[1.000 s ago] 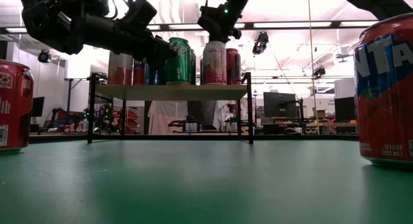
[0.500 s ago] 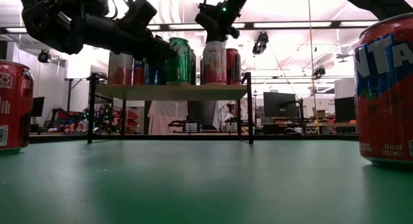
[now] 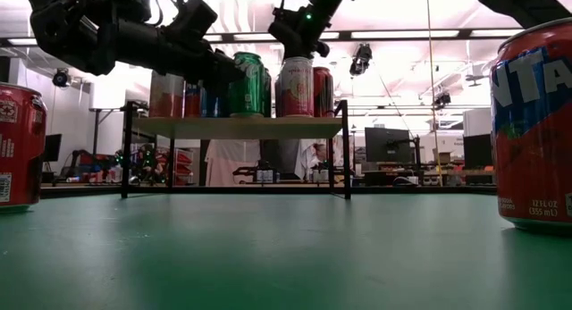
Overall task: Place canned beverage on shelf
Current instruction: Put the orange can on the shelf
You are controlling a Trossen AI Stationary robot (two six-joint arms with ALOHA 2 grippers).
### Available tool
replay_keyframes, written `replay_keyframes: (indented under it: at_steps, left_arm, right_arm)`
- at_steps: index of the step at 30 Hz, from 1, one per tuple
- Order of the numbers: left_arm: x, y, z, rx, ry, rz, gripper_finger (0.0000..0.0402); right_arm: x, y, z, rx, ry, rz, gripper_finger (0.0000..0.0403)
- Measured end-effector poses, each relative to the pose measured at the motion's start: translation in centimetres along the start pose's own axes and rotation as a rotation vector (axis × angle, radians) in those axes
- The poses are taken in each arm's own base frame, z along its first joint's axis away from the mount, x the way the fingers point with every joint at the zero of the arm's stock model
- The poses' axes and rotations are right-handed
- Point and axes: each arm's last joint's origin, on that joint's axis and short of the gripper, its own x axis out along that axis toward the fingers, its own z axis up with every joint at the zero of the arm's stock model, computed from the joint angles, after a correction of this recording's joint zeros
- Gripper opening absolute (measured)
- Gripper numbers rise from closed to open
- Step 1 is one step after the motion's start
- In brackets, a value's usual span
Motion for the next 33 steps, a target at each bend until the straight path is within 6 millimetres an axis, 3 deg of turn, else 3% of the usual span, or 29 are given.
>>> replay_keyframes:
  at_steps: [10, 19, 26, 33]
  left_arm:
    - [-0.1, 0.0, 0.3, -0.018, -0.021, 0.001, 0.0040]
    - [-1.7, 0.2, 2.1, -0.015, -0.088, -0.002, 0.0040]
    - [-3.8, 1.2, 4.1, -0.015, -0.125, 0.026, 0.0040]
    - [-5.7, 2.7, 5.6, -0.024, -0.191, 0.023, 0.0040]
  right_arm:
    - [-0.4, 0.1, 0.4, -0.012, -0.042, 0.010, 0.0009]
    - [-4.8, 0.4, 0.3, -0.006, -0.019, 0.029, 0.0009]
    - [-6.4, 2.4, -1.1, -0.008, 0.129, 0.078, 0.0009]
    - [-5.6, 4.7, -1.5, -0.023, 0.131, 0.102, 0.0009]
